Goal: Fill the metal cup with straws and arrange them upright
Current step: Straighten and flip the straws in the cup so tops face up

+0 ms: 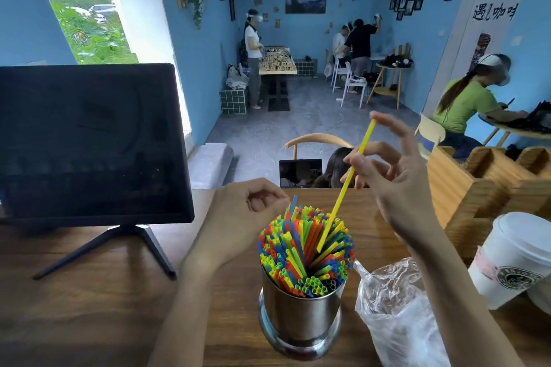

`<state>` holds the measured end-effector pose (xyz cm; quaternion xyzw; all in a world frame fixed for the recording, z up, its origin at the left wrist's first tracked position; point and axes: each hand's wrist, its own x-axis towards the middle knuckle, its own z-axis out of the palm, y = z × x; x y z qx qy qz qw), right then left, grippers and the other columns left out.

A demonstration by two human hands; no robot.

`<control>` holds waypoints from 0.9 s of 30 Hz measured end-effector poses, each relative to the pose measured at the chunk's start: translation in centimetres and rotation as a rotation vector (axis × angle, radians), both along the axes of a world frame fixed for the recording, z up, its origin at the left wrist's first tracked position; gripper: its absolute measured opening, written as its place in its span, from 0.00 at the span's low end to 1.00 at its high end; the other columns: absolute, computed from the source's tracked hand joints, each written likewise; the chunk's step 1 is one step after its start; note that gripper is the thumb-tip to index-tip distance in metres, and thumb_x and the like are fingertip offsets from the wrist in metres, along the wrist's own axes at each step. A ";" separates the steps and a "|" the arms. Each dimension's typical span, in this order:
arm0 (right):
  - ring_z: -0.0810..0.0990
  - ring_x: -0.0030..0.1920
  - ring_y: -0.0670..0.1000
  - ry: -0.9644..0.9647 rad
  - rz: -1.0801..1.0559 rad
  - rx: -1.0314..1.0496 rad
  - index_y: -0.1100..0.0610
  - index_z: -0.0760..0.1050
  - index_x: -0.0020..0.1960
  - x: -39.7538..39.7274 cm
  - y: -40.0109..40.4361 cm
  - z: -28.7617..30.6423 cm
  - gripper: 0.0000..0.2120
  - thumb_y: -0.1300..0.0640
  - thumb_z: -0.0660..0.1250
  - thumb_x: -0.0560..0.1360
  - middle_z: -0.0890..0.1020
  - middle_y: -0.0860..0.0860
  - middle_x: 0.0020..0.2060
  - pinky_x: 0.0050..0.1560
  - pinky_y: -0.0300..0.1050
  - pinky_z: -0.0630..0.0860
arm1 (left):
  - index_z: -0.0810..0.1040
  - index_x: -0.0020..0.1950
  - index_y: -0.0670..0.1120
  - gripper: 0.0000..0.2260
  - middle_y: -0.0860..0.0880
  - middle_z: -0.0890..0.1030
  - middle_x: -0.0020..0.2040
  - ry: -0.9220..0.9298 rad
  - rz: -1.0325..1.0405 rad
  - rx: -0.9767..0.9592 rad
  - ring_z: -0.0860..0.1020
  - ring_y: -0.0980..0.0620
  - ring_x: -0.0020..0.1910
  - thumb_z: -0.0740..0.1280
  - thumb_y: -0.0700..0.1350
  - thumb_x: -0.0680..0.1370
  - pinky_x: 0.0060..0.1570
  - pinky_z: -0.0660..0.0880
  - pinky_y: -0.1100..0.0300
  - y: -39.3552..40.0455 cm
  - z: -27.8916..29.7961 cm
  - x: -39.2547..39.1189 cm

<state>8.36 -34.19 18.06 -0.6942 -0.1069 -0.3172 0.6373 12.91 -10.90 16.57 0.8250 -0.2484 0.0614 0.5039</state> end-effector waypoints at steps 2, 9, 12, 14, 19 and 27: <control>0.84 0.41 0.60 0.016 0.026 -0.156 0.38 0.70 0.66 -0.2 0.4 -0.9 0.27 0.62 0.72 0.76 0.82 0.58 0.43 0.42 0.55 0.81 | 0.85 0.47 0.56 0.02 0.59 0.82 0.38 -0.015 0.097 0.036 0.77 0.64 0.40 0.74 0.48 0.76 0.38 0.71 0.73 -0.4 -0.9 0.9; 0.82 0.47 0.45 0.172 -0.033 -0.529 0.50 0.84 0.47 -0.4 1.9 -4.9 0.04 0.55 0.77 0.73 0.83 0.41 0.43 0.45 0.42 0.78 | 0.85 0.55 0.60 0.10 0.62 0.84 0.43 0.035 0.031 0.102 0.81 0.65 0.45 0.76 0.54 0.75 0.45 0.76 0.70 -1.7 -2.2 2.0; 0.81 0.50 0.45 0.199 -0.057 -0.566 0.50 0.84 0.43 -0.4 2.2 -5.2 0.03 0.53 0.77 0.72 0.83 0.40 0.43 0.50 0.48 0.80 | 0.85 0.56 0.60 0.11 0.61 0.84 0.42 0.004 0.027 0.095 0.80 0.66 0.45 0.77 0.52 0.74 0.43 0.75 0.74 -1.9 -2.0 2.0; 0.81 0.50 0.45 0.208 -0.069 -0.580 0.50 0.85 0.43 -0.4 2.3 -5.3 0.03 0.52 0.77 0.72 0.82 0.40 0.43 0.51 0.50 0.80 | 0.85 0.56 0.58 0.12 0.59 0.85 0.41 0.004 0.028 0.066 0.82 0.66 0.43 0.77 0.50 0.73 0.43 0.76 0.73 -1.8 -1.9 2.0; 0.80 0.50 0.43 0.230 -0.063 -0.590 0.49 0.86 0.44 -0.3 2.3 -5.0 0.04 0.49 0.77 0.72 0.82 0.39 0.43 0.51 0.47 0.80 | 0.87 0.51 0.56 0.09 0.57 0.86 0.39 0.005 0.059 0.022 0.83 0.64 0.40 0.78 0.50 0.72 0.43 0.79 0.70 -1.5 -1.7 1.8; 0.79 0.53 0.40 0.296 -0.033 -0.615 0.44 0.85 0.47 -0.2 2.1 -4.6 0.04 0.45 0.73 0.75 0.82 0.37 0.45 0.53 0.44 0.79 | 0.85 0.53 0.59 0.09 0.61 0.84 0.41 -0.031 0.061 -0.003 0.83 0.65 0.42 0.76 0.47 0.75 0.45 0.78 0.71 -1.1 0.3 1.7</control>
